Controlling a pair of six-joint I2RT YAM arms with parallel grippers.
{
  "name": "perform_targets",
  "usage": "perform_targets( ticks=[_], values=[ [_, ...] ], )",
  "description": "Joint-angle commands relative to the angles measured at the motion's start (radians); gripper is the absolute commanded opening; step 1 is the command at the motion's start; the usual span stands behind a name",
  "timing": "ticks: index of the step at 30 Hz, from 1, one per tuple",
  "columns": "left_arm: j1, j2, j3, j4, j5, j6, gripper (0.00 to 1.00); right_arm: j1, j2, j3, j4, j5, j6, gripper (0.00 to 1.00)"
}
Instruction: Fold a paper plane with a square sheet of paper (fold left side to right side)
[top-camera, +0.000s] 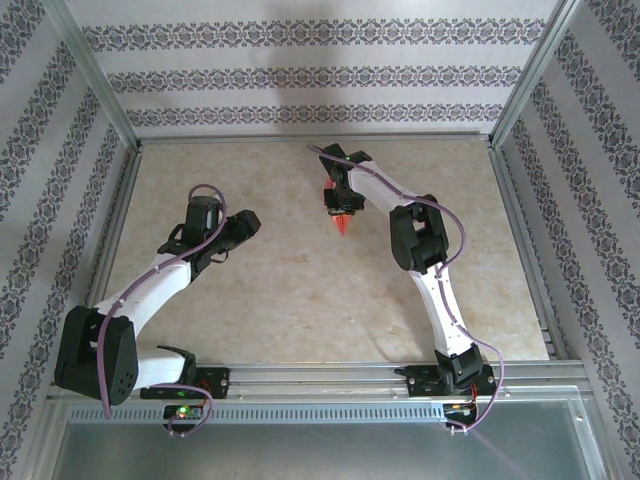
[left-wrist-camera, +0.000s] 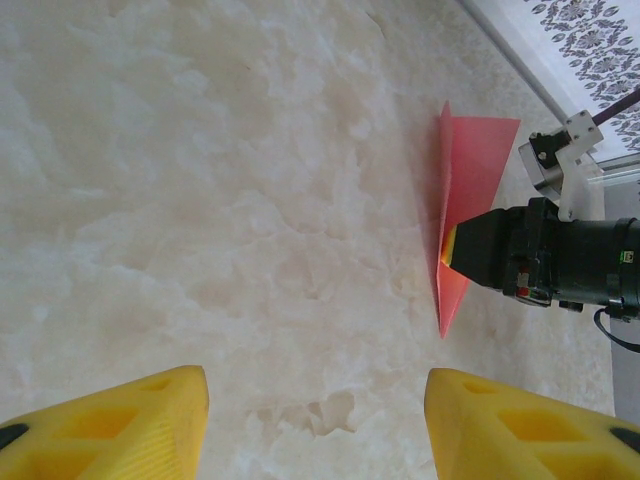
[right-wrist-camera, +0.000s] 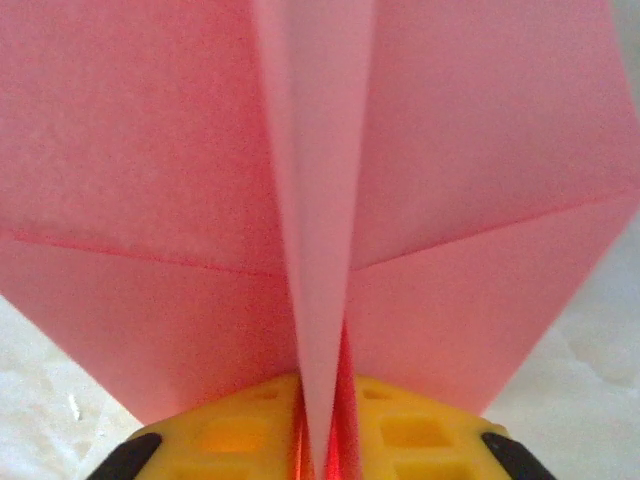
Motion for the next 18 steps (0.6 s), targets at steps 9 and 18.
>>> perform_targets(
  ticks=[9, 18],
  values=[
    [0.015, -0.006, 0.037, -0.039, 0.006, 0.03, 0.6, -0.002, -0.018, -0.07, 0.0, 0.04, 0.034, 0.34],
    [0.014, -0.001, 0.045, -0.039, 0.011, 0.028, 0.6, 0.013, -0.074, -0.078, -0.001, 0.053, 0.022, 0.35]
  ],
)
